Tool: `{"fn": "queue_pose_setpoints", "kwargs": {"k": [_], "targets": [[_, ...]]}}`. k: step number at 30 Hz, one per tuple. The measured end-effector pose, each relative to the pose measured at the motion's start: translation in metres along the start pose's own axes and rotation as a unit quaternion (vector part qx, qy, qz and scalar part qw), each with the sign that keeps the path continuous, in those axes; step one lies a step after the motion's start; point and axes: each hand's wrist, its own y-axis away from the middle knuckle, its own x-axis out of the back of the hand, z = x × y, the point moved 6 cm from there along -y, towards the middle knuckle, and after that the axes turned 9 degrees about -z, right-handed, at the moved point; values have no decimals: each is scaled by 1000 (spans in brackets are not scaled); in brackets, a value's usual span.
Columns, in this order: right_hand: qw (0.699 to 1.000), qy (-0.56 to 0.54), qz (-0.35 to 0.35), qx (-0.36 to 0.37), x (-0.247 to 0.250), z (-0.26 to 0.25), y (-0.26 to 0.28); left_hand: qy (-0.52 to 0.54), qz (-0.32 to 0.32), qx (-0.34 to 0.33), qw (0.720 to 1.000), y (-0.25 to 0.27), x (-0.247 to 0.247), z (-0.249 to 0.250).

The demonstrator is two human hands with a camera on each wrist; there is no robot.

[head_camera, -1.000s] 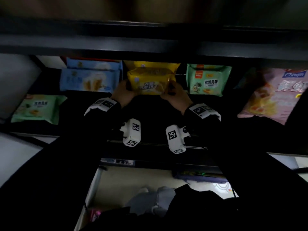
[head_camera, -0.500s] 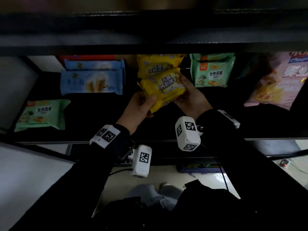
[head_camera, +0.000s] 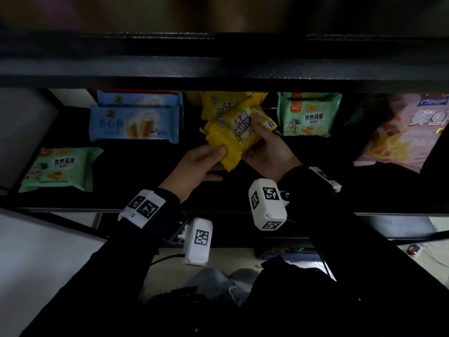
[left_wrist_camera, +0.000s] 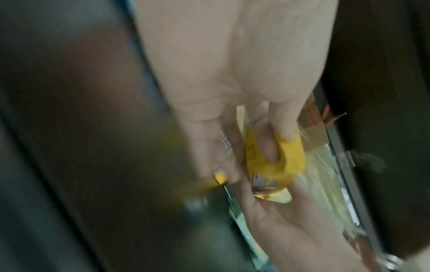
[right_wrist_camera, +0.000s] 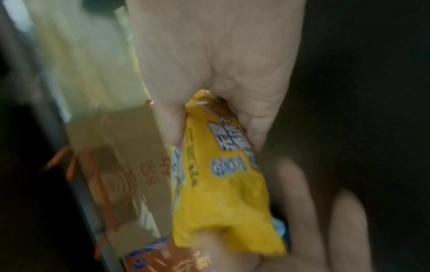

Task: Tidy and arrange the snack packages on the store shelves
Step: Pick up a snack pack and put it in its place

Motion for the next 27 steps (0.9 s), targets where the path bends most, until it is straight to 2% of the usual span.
{"fn": "queue_pose_setpoints", "kwargs": {"k": [2, 6, 12, 15, 20, 23, 27], "targets": [[1000, 26, 1, 7, 4, -2, -1, -39, 8, 23, 999, -1, 6, 1], [998, 56, 2, 14, 7, -6, -1, -48, 31, 28, 998, -4, 14, 3], [999, -3, -22, -27, 8, -1, -3, -20, -28, 3, 999, -2, 8, 2], [998, -37, -16, -54, 9, 2, -3, -62, -64, -7, 996, -1, 2, 3], [994, -21, 14, -106, 12, 6, -2, -100, -104, 1, 990, 1, -5, 4], [995, -1, 15, -98, 10, 3, -2, -107, -115, 10, 988, 3, -3, 3], [997, 57, 3, -41, 8, -7, -2, -78, -73, 70, 992, 0, 11, -2]]}}
